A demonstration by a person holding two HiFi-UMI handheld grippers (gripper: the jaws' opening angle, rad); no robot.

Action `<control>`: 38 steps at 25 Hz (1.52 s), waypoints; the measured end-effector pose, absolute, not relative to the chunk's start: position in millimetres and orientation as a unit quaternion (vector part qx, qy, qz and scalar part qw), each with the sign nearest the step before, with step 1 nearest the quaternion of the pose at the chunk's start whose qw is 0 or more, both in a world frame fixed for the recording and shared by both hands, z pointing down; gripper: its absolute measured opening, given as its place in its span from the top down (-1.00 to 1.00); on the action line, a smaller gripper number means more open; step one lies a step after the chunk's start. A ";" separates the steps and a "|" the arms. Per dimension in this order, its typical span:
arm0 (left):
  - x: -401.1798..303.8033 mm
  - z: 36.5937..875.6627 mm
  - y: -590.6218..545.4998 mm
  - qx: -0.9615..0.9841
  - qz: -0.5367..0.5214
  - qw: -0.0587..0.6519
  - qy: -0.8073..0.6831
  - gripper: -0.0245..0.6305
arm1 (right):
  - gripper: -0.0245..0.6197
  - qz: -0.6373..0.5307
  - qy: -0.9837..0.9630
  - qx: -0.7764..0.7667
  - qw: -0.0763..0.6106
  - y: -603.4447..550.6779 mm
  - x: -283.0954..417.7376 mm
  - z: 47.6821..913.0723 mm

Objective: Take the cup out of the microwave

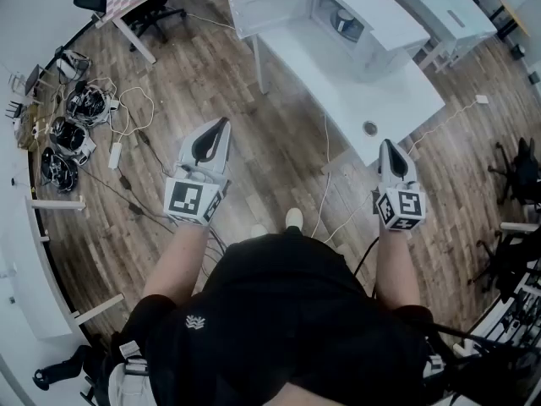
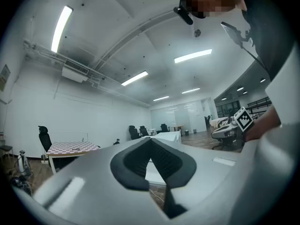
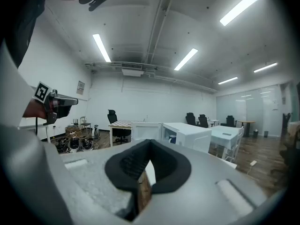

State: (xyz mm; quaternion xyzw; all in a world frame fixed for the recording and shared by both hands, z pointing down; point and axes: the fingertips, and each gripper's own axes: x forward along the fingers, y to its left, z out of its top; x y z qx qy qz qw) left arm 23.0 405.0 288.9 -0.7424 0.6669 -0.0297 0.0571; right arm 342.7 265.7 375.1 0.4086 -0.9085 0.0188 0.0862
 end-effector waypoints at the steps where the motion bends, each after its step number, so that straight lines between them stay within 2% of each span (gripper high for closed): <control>1: 26.0 286.2 401.6 -0.743 -0.029 0.062 0.666 0.91 | 0.93 0.019 -0.909 0.407 0.085 263.1 342.8 375.3; 8: 34.9 284.9 376.8 -0.736 -0.037 0.068 0.673 0.91 | 0.93 0.016 -0.917 0.390 0.083 240.5 339.4 382.9; 19: 34.9 298.6 337.7 -0.711 -0.054 0.066 0.698 0.91 | 0.92 0.024 -0.927 0.374 0.025 187.8 329.3 385.0; 28: 7.8 309.7 264.4 -0.733 -0.045 0.060 0.676 0.91 | 0.92 0.033 -0.915 0.401 0.038 137.2 307.2 393.9; 38: -49.7 301.3 144.9 -0.777 -0.024 0.070 0.625 0.91 | 0.92 0.033 -0.898 0.434 0.063 68.4 237.0 395.1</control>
